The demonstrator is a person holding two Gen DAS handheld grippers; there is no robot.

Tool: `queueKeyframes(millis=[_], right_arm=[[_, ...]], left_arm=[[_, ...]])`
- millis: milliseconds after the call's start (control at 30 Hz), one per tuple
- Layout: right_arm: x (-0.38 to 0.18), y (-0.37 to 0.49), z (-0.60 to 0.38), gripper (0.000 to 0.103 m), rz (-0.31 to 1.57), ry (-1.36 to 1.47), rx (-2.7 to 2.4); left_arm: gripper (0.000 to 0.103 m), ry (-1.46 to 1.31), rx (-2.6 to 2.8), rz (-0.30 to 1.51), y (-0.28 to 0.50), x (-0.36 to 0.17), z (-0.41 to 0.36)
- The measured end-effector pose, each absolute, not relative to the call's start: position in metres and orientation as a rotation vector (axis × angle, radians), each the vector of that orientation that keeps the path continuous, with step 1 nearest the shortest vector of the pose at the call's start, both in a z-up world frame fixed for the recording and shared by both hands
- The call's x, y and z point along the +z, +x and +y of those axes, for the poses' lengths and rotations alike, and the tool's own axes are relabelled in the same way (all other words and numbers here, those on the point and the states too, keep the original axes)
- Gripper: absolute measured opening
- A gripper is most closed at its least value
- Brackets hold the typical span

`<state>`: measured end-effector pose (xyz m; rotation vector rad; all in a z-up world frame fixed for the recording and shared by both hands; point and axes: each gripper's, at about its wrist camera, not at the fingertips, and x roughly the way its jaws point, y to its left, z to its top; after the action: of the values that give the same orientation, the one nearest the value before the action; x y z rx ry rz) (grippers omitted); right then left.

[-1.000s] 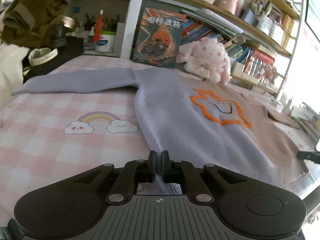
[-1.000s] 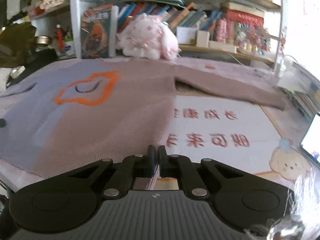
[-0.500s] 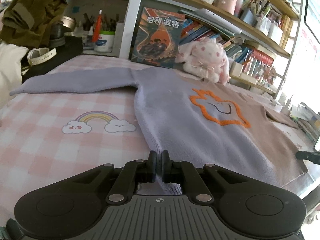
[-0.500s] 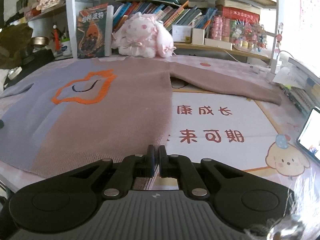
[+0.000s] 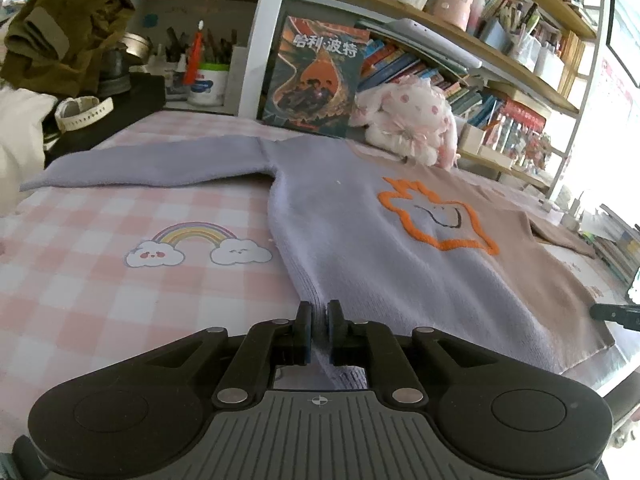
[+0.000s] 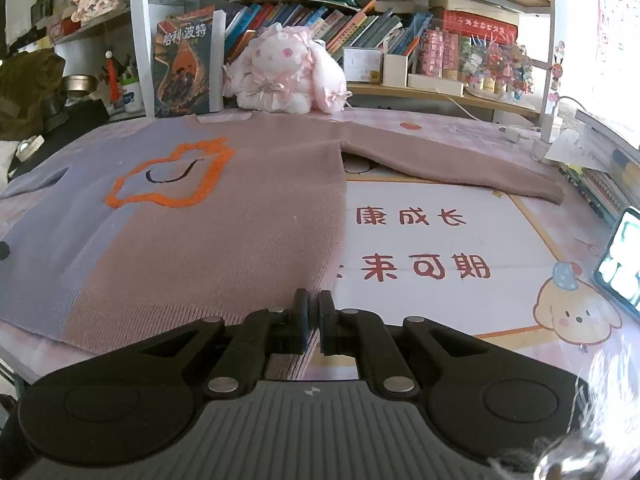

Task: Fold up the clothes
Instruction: 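Open both grippers and move the left gripper to the lavender sleeve cuff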

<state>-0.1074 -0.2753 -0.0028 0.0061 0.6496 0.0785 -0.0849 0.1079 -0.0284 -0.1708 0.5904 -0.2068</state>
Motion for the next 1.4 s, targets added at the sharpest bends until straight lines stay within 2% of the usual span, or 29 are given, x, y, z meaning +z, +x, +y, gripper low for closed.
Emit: queueKeyframes(millis=[33,67,100,133,167,200,233,300,533,667,1067,1400], right_arm=[[-0.002,-0.108,-0.276,0.009,0.65,0.013,0.078],[-0.002,-0.11,-0.276,0.011,0.648,0.023,0.078],[-0.002,-0.112,-0.277,0.015,0.645,0.033,0.077],[-0.001,-0.114,-0.278,0.03,0.639,0.043,0.075],[0.0,-0.117,-0.279,0.044,0.634,0.052,0.073],[0.0,-0.119,-0.28,0.046,0.628,0.059,0.07],[0.001,-0.122,-0.28,0.046,0.623,0.062,0.069],[0.004,-0.125,-0.279,0.05,0.612,0.06,0.063],[0.015,-0.135,-0.271,0.085,0.55,0.04,0.059],[0.018,-0.136,-0.266,0.093,0.528,0.021,0.063],[0.025,-0.094,-0.225,0.095,0.479,-0.058,0.166],[0.024,-0.043,-0.192,0.096,0.418,-0.116,0.205]], left_arm=[[0.01,-0.167,-0.201,0.585,-0.087,-0.027,0.107],[0.017,-0.16,-0.194,0.573,-0.089,-0.024,0.107],[0.026,-0.154,-0.187,0.562,-0.091,-0.022,0.106],[0.034,-0.147,-0.18,0.547,-0.094,-0.019,0.106],[0.052,-0.142,-0.172,0.533,-0.096,-0.017,0.106],[0.065,-0.138,-0.165,0.512,-0.099,-0.014,0.106],[0.068,-0.134,-0.166,0.495,-0.102,-0.012,0.106],[0.07,-0.128,-0.172,0.483,-0.104,-0.008,0.104],[0.08,-0.09,-0.173,0.469,-0.111,-0.003,0.096],[0.085,-0.077,-0.168,0.471,-0.111,-0.003,0.095],[0.086,-0.113,-0.078,0.468,-0.096,-0.003,0.125],[0.086,-0.206,-0.032,0.492,-0.048,-0.004,0.171]])
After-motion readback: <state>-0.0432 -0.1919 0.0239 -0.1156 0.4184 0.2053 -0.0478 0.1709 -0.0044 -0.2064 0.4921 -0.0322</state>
